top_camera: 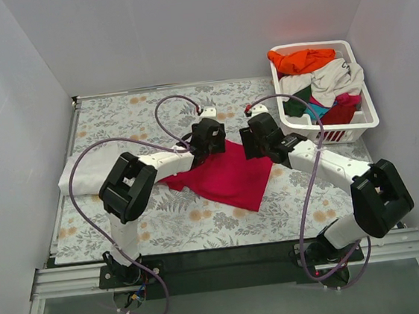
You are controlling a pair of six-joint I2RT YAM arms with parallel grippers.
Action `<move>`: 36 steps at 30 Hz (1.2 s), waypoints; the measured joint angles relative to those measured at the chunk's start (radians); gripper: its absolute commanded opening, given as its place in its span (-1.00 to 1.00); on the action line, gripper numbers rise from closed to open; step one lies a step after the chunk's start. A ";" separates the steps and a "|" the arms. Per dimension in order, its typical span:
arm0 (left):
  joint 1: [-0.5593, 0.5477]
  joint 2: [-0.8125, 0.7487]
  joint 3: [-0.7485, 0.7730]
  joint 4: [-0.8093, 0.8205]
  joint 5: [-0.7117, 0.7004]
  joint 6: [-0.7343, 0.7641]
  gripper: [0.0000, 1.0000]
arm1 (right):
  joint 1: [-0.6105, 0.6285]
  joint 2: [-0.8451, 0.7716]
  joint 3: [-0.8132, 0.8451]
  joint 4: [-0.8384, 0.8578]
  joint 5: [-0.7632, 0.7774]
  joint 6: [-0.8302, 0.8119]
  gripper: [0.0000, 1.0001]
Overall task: Fold and stack the t-shirts
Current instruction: Flatten the tshirt out
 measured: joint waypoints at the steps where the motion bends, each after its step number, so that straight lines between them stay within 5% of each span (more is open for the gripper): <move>1: 0.000 0.016 0.011 -0.008 -0.007 0.003 0.09 | -0.002 -0.009 -0.006 0.002 0.000 0.000 0.04; 13: -0.012 0.053 0.037 -0.117 -0.087 0.012 -0.11 | -0.011 -0.030 -0.039 0.001 -0.006 0.002 0.05; 24: -0.018 0.044 0.027 -0.129 -0.126 0.002 -1.00 | -0.011 0.003 -0.022 0.006 -0.043 -0.002 0.04; 36: 0.005 -0.163 -0.111 -0.154 -0.235 -0.040 -1.00 | 0.045 0.221 0.178 0.024 -0.130 -0.030 0.01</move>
